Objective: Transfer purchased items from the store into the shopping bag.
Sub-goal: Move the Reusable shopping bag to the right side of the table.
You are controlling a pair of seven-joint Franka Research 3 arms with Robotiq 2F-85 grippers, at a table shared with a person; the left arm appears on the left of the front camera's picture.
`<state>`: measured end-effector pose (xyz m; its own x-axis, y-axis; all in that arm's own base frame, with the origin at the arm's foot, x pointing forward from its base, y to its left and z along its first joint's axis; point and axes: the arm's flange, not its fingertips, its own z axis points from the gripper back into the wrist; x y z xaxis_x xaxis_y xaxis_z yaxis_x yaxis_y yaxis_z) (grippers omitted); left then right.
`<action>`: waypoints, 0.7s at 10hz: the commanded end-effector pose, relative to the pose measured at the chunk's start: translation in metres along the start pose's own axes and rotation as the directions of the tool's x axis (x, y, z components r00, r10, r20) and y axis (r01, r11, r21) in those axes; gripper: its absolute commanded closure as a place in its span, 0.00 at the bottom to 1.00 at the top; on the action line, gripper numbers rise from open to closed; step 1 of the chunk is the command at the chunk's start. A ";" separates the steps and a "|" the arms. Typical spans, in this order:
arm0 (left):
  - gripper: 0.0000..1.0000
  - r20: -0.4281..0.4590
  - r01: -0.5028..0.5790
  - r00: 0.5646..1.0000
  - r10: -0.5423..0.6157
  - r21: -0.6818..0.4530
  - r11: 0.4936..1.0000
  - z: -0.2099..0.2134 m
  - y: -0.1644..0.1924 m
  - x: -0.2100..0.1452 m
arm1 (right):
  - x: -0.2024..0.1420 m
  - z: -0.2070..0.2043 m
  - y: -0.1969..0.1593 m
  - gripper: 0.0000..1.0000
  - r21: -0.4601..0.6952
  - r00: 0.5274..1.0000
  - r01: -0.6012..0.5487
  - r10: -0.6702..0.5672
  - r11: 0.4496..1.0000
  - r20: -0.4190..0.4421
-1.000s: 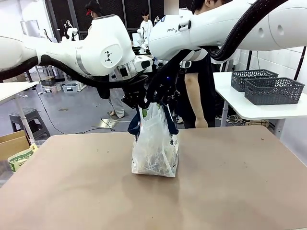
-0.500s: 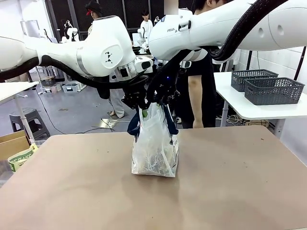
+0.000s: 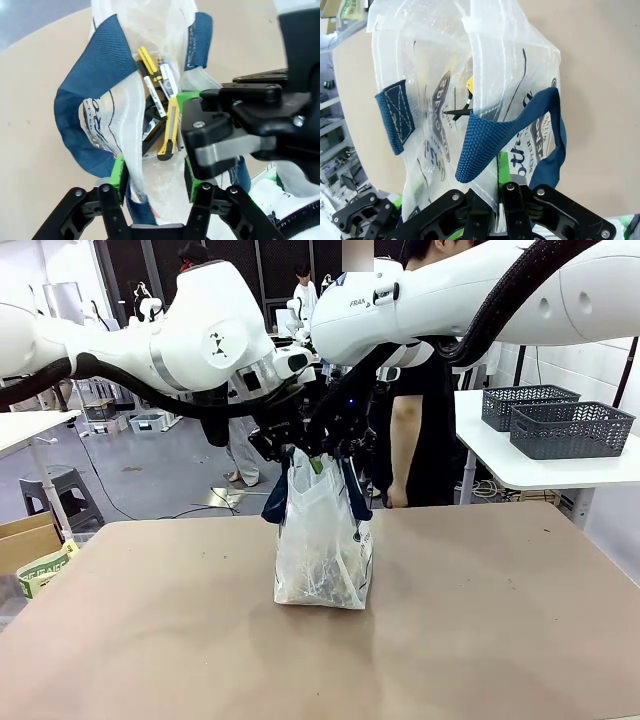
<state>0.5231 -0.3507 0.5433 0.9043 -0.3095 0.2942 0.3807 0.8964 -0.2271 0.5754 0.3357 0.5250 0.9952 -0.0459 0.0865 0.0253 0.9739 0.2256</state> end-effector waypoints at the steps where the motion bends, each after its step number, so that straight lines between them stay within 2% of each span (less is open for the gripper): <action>1: 0.00 0.034 0.008 0.999 -0.005 -0.085 0.996 0.007 0.010 -0.015 | 0.003 0.002 0.000 1.00 0.016 1.000 0.007 -0.007 1.000 -0.002; 7: 0.00 0.059 0.062 0.997 -0.050 -0.212 0.975 0.002 -0.001 -0.014 | 0.005 -0.001 0.001 1.00 0.013 1.000 0.005 -0.005 1.000 -0.006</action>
<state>0.5138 -0.3508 0.5484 0.8825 -0.3230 0.3418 0.4423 0.8168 -0.3704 0.5760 0.3350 0.5243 0.9952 -0.0470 0.0853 0.0268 0.9741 0.2247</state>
